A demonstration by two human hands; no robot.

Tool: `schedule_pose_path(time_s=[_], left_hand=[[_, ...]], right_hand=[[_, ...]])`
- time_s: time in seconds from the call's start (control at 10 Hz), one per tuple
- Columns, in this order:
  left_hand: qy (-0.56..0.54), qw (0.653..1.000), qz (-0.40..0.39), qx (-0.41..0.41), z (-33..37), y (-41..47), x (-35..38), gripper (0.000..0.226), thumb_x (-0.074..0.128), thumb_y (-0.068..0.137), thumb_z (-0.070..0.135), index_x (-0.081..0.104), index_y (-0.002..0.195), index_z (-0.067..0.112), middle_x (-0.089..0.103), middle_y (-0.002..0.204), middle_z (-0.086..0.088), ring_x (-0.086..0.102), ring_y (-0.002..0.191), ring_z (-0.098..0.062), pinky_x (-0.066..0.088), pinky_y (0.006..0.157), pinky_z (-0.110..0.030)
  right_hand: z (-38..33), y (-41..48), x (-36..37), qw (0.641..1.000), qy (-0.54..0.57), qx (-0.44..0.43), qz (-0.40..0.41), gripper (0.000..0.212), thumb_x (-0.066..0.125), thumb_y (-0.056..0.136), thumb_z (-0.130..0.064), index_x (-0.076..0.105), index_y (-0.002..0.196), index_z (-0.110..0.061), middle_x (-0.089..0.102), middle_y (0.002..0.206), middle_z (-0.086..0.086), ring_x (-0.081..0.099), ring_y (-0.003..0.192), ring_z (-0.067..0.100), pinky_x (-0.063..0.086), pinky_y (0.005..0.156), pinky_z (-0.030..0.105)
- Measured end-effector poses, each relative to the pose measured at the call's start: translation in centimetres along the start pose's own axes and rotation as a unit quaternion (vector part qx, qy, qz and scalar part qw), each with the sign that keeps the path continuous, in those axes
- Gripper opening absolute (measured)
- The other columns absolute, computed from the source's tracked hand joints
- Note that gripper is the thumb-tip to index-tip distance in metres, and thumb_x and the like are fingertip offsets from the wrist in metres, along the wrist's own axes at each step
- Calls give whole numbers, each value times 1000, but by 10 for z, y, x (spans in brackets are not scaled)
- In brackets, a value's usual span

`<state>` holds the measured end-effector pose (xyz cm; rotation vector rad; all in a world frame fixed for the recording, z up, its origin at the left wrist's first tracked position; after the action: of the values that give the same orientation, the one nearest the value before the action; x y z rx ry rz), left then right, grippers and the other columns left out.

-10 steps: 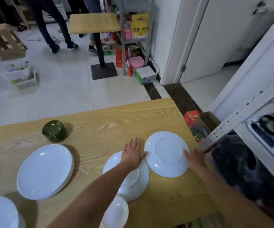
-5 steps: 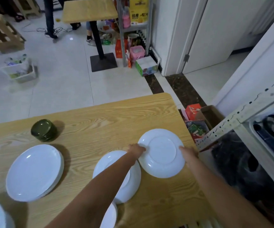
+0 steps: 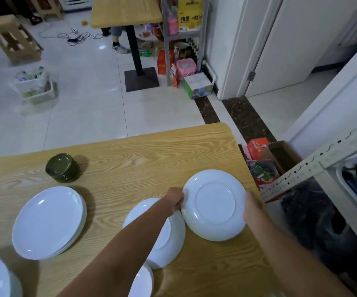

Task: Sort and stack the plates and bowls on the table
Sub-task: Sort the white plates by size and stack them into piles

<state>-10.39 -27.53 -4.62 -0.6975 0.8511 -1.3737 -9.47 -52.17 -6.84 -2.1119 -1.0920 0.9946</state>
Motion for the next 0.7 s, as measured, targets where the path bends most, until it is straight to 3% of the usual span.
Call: schedule_pose_path(time_s=[0.1,0.2,0.3,0.4,0.5,0.6,0.7], left_hand=[[-95,995,-18,-33,-4,-3,-3,22,45,92,9,47,70,9,44,65,-5,40,58,-18,38,53,-27],[-208,976,-27,-64,-9,-4,-7,26,43,99,28,53,85,8,52,76,-7,49,66,-21,45,58,-31],[-226,968,-83,-71,-14,-13,-11,12,46,94,11,53,85,7,49,75,-7,49,66,-21,49,62,-32],[-99,978,-164,-87,-23,-31,-12,8,53,90,7,57,93,1,57,80,-14,63,73,-29,59,66,-37],[-101,960,-239,-106,-28,-44,-15,26,42,97,11,61,95,-7,71,81,-21,72,73,-30,62,65,-36],[-181,950,-238,-86,-24,-52,-30,33,35,100,8,62,87,-7,66,73,-12,66,62,-13,57,52,-19],[-158,975,-150,-41,-25,-66,-64,28,36,99,4,55,78,0,51,67,-5,50,49,-5,42,40,-12]], right_hand=[[-2,-12,1,1000,22,-9,16,43,42,98,-25,49,131,2,54,133,21,52,123,36,45,98,42],[-7,-18,-5,998,23,-14,64,43,39,99,-25,50,131,1,54,134,20,53,123,35,45,97,41],[-23,-28,-2,995,90,-8,53,44,38,97,-23,48,133,2,54,133,17,54,121,34,45,89,36],[-42,-39,11,969,246,-19,-30,40,36,97,-23,48,132,-7,56,129,12,57,115,32,46,95,37],[-62,-67,25,942,283,-92,-157,29,30,99,-18,58,103,-15,61,101,10,60,85,25,56,74,33],[-67,-97,40,917,305,-103,-237,34,27,101,-5,50,125,2,53,127,26,59,99,37,54,79,37],[-60,-119,58,932,262,-65,-240,28,35,101,-22,55,118,-15,65,121,9,62,112,30,50,93,37]])
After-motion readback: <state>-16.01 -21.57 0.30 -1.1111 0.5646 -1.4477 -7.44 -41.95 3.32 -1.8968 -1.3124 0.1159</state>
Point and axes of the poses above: each hand's wrist, its own y-axis towards the middle knuckle, its own x-axis out of the palm, z = x × y, the point moved 4 cm from there along y, towards the middle knuckle
